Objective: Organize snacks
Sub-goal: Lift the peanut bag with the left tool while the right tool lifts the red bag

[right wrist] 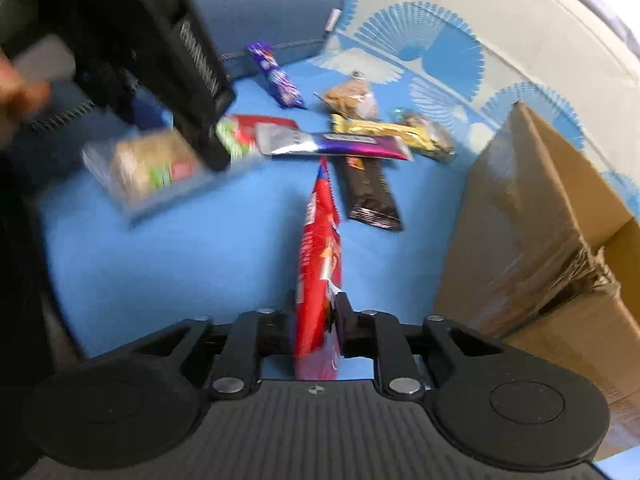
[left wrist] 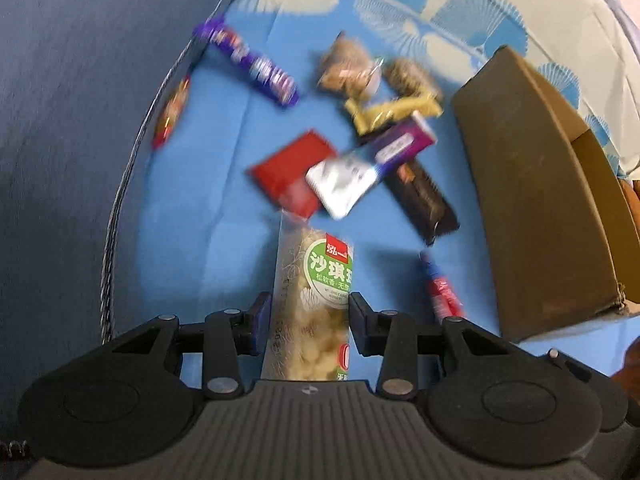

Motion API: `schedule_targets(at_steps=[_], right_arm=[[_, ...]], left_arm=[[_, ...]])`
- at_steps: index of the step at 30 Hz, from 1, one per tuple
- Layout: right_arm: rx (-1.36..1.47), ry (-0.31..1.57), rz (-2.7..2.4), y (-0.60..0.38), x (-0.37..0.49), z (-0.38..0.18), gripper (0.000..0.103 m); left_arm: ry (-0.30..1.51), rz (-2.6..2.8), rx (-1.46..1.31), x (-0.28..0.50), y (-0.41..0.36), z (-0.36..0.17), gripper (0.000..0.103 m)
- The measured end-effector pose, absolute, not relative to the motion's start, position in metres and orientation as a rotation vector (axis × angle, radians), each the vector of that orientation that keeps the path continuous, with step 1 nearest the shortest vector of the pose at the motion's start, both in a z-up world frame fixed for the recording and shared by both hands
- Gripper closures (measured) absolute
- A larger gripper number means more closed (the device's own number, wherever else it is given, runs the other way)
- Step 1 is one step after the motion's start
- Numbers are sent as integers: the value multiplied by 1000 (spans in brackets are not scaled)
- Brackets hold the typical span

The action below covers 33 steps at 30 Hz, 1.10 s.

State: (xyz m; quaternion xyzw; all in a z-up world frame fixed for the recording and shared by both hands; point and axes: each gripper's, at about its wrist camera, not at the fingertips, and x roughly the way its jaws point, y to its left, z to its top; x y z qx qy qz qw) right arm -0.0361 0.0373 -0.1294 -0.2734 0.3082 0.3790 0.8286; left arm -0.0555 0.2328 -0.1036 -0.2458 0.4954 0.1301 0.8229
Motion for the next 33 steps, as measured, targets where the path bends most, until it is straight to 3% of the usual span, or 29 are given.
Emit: schedule_targets(at_steps=[2,7,14,19,25,29,33], right_arm=[[-499,688,854,34,-35,-124,61],[-357,760,863,28,-22,-120,43],[-266,861,786,24,-5,-137,36],[-265,852,792,27,-4,-140,28],[-283,844,802,29,-6,-139,29],[-280,830,802,27,-6,-136,50],[-258,812,791,22,-6,-130,53]], left_arm=[[1064,269,-558,-61,239,-106,55],[1020,251,-608,-72,241,-109,44],[1006,246,-555,-65,232,-108,33],[1015,239,-539,-62,231,-110,33],[1030,231,-484,-59,224,-109,32],[1041,222,-449,-58,219,-109,31],[1052,207,-458,-61,217,-110,31]])
